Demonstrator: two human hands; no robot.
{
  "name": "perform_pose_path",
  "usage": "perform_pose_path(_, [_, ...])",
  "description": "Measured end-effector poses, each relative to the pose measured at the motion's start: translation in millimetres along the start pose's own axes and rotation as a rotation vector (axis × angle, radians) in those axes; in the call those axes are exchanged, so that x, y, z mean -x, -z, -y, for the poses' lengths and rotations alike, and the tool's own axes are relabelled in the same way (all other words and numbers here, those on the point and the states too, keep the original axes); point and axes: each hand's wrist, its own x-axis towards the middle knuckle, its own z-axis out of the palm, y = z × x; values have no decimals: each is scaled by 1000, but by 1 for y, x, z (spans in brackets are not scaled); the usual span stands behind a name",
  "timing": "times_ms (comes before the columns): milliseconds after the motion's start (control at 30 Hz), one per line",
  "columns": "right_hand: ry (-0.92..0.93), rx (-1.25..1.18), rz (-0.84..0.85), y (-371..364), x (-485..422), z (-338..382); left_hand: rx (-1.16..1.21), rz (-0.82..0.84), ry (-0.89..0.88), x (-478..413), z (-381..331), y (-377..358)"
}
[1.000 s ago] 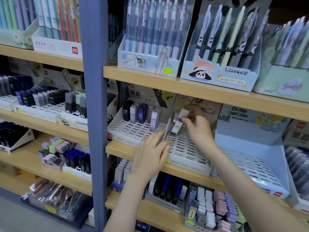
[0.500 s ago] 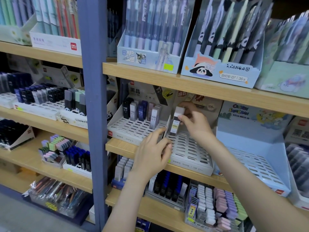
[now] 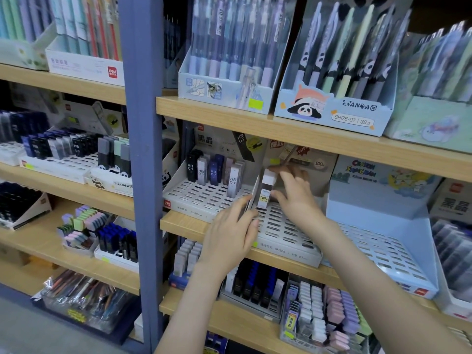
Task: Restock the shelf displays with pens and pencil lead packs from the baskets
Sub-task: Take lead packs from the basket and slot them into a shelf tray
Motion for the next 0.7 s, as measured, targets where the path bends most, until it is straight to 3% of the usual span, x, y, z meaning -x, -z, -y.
perform_pose_path(467, [196,34,72,1,15,-14,9,14,-5,-2,-2,-3])
perform_pose_path(633, [311,-54,-96,20,64,-38,9,-243,-81,17,-34,-16])
perform_pose_path(700, [340,-63,-188,23,100,-59,37,-223,-158,36,-66,-26])
